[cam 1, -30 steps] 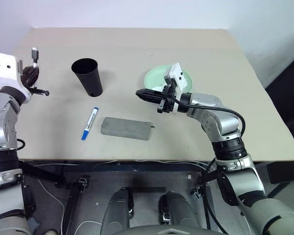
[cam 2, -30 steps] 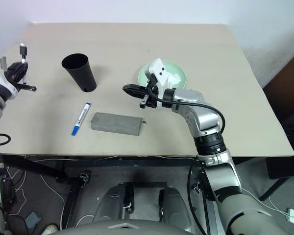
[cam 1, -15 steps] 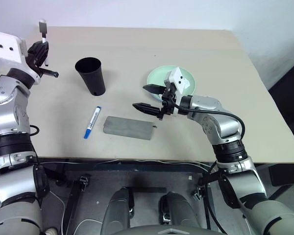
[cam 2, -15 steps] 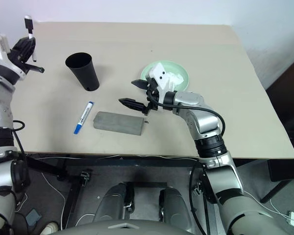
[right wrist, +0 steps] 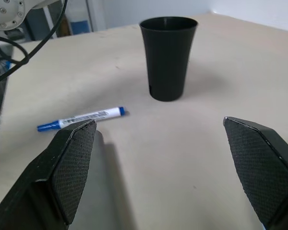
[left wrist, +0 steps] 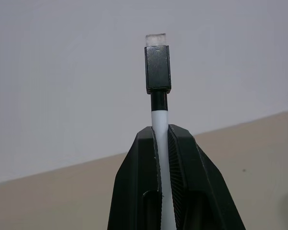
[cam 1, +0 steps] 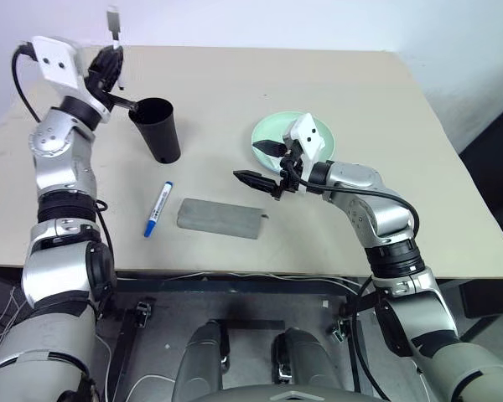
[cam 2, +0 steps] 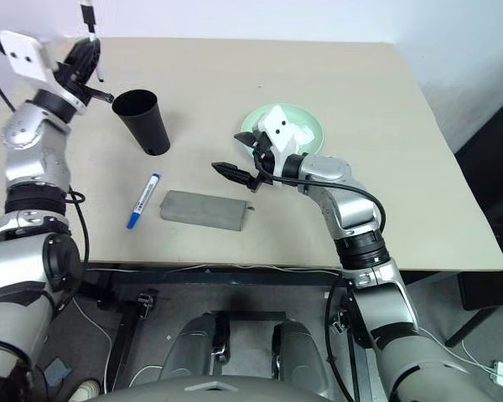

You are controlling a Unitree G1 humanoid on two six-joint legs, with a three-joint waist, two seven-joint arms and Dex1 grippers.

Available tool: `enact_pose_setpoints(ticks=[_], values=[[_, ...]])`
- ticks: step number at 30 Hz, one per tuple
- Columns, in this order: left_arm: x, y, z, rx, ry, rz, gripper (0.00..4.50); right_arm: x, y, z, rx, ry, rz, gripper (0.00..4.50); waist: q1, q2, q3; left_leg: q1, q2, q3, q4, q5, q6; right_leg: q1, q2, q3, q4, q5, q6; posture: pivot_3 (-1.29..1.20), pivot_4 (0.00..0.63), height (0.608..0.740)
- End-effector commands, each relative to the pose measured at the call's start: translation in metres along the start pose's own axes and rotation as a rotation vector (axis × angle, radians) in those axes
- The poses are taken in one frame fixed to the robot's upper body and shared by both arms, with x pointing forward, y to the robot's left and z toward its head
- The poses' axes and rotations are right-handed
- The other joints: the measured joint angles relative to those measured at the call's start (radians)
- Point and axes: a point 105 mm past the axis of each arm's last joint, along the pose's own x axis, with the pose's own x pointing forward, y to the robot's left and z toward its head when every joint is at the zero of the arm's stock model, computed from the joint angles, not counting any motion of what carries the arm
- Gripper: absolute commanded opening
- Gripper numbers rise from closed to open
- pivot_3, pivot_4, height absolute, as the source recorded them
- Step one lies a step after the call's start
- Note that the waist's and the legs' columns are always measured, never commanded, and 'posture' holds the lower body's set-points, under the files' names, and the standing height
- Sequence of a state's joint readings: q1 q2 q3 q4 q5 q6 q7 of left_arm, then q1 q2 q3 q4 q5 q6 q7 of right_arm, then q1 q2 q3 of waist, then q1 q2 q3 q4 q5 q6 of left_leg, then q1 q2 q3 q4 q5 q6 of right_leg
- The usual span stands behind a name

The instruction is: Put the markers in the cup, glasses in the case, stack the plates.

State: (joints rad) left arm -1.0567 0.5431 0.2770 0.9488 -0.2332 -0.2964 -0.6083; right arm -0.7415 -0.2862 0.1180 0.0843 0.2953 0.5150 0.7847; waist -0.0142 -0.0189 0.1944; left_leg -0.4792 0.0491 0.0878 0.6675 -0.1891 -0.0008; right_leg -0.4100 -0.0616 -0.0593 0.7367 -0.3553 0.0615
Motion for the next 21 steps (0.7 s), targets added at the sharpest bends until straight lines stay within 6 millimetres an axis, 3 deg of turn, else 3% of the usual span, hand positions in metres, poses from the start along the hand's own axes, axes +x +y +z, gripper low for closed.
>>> enact_pose_setpoints(ticks=[1,21], values=[[0.006,-0.005,0.004,0.031,-0.024,-0.014,0.0,-0.002,-0.001,0.008,-0.045,-0.018,-0.017,4.46,-0.001,0.0,0.0,0.0,0.0,0.0,0.0,0.0,0.0,0.0,0.0,0.0,0.0,0.0,0.0,0.0,0.15,0.681],[-0.004,-0.008,-0.032,-0.016,0.101,-0.014,0.0,-0.003,-0.008,0.009,-0.053,-0.006,-0.055,4.46,0.0,0.0,0.0,0.0,0.0,0.0,0.0,0.0,0.0,0.0,0.0,0.0,0.0,0.0,0.0,0.0,0.15,0.681]])
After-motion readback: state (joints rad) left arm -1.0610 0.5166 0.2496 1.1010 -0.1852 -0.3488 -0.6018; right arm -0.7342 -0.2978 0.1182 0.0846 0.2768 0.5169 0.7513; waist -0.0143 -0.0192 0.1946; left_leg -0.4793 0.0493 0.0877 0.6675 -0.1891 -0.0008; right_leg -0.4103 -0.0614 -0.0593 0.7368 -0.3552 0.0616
